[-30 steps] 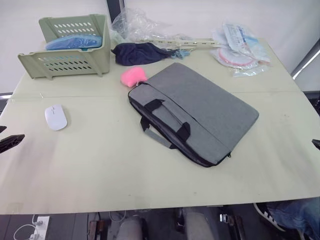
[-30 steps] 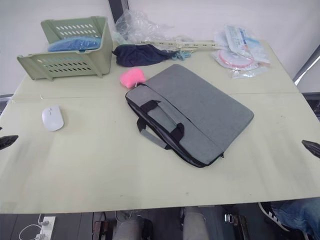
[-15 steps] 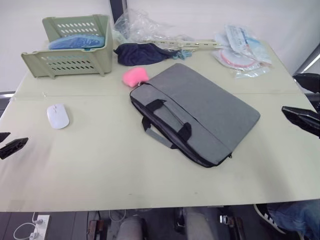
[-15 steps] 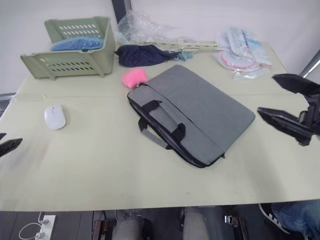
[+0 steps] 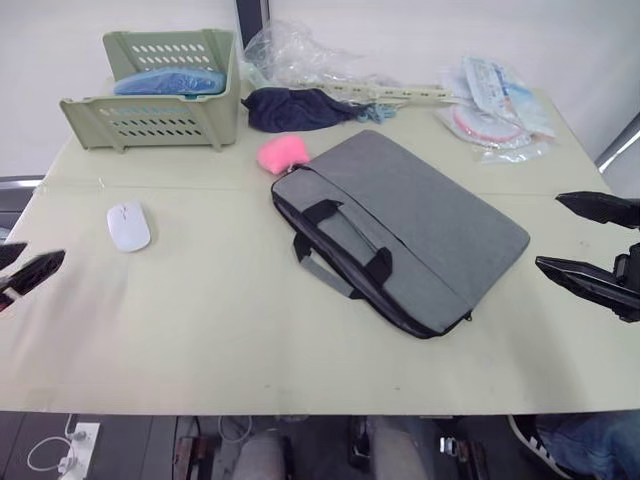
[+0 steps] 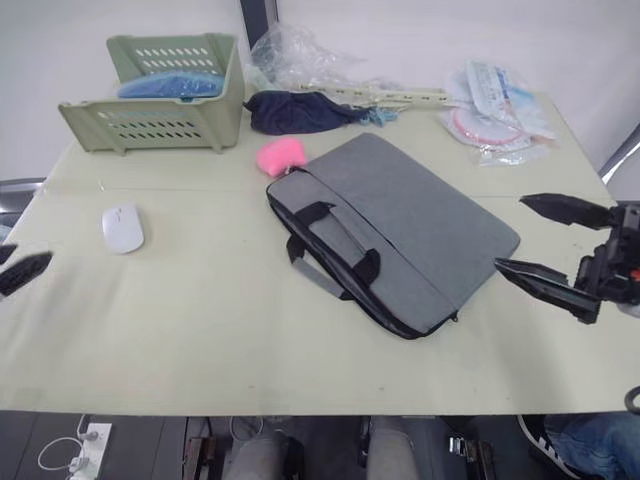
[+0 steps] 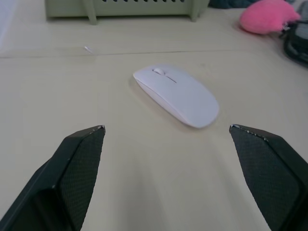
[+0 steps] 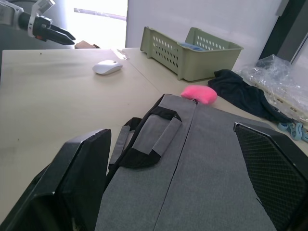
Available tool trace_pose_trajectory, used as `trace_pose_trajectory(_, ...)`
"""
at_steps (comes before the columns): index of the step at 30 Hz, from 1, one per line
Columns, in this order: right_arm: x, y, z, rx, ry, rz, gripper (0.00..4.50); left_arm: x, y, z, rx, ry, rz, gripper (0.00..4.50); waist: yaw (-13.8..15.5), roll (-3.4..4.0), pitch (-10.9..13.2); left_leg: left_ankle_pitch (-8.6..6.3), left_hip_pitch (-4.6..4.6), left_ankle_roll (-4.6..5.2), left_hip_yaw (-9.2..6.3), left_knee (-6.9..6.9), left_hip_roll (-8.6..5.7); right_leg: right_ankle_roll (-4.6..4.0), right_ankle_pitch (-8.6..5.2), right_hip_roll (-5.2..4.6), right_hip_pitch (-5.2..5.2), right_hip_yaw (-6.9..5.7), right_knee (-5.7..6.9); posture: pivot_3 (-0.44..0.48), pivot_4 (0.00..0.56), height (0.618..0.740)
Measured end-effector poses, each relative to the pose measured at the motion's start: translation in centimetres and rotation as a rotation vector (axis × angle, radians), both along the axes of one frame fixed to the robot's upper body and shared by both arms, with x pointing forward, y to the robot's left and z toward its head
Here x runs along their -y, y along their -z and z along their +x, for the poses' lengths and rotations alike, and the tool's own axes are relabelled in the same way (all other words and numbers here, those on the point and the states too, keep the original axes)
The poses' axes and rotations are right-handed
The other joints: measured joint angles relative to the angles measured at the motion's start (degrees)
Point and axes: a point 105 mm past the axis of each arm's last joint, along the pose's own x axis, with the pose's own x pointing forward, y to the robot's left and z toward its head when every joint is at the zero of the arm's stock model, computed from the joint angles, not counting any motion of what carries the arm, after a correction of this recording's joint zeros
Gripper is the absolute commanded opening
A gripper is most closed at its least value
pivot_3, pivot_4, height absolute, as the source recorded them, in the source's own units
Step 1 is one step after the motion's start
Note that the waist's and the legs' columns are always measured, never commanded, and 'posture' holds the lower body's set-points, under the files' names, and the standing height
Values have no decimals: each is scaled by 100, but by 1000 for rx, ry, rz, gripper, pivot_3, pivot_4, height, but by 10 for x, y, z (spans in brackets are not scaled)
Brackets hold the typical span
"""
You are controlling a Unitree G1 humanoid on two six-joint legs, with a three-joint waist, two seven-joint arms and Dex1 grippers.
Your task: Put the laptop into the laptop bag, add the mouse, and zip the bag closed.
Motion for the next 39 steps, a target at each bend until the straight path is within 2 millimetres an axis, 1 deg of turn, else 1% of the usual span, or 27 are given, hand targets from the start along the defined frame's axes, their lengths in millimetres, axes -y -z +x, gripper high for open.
trace_pose_trajectory(1,0,0,0,0,1,-1,4462,10,0,6,2,-23,-3,4466,-2,0,0,0,0,0,-2,1,-3,0,0,-5,0,-1,7,0,150,740)
trace_pose_trajectory(3,1,1,0,-1,6,-4,4462,21,0,12,-12,-72,2,4466,-1,-1,0,0,1,0,-9,1,-4,0,0,-6,0,-2,8,0,150,740)
trace_pose_trajectory(5,2,1,1,5,12,-6,4462,41,-2,25,-30,-131,11,4466,21,-2,-1,0,1,0,-22,5,-11,1,0,-10,1,-1,12,0,150,740)
trace_pose_trajectory(8,2,1,1,8,12,-7,4462,56,1,33,-84,-178,66,4466,24,-3,-2,0,1,0,-22,8,-12,1,0,-10,1,-2,14,0,150,740)
trace_pose_trajectory(11,3,1,1,7,19,-13,4462,69,6,42,-134,-224,38,4466,29,-2,-2,1,2,0,-22,11,-13,1,0,-9,3,-2,15,0,150,740)
trace_pose_trajectory(13,3,2,2,14,22,-10,4462,74,9,50,-130,-288,23,4466,41,-4,-3,1,-1,0,-23,18,-13,1,0,-8,6,-3,11,0,150,740)
trace_pose_trajectory(15,3,2,3,20,24,-5,4462,76,12,55,-128,-345,17,4466,54,-4,-2,1,-2,0,-23,24,-13,1,0,-8,6,-4,14,0,150,740)
trace_pose_trajectory(20,2,1,5,36,33,-7,4462,79,5,69,-90,-451,-3,4466,125,-4,-3,1,-5,0,-20,39,-13,1,0,-8,8,-4,17,0,150,740)
trace_pose_trajectory(24,2,1,7,39,46,-12,4462,73,18,75,-130,-514,2,4466,139,-4,-3,0,-17,0,-16,57,-13,1,0,-8,8,-12,20,0,150,740)
trace_pose_trajectory(26,2,2,7,38,46,-13,4462,70,20,81,-137,-530,-4,4466,148,-4,-3,1,-22,0,-20,63,-13,1,1,-8,8,-14,21,0,150,740)
trace_pose_trajectory(30,1,3,7,35,45,-11,4462,70,19,90,-122,-531,-16,4466,166,-5,-3,1,-23,0,-24,68,-15,2,1,-11,11,-17,22,0,150,740)
trace_pose_trajectory(35,2,5,8,27,60,-11,4462,88,27,104,-135,-472,-41,4466,154,-6,-3,1,-28,0,-30,69,-15,3,2,-11,13,-28,20,0,150,740)
trace_pose_trajectory(39,3,6,8,26,67,-13,4462,92,24,108,-125,-475,-30,4466,146,-6,-4,1,-27,0,-35,68,-14,2,2,-11,13,-32,22,0,150,740)
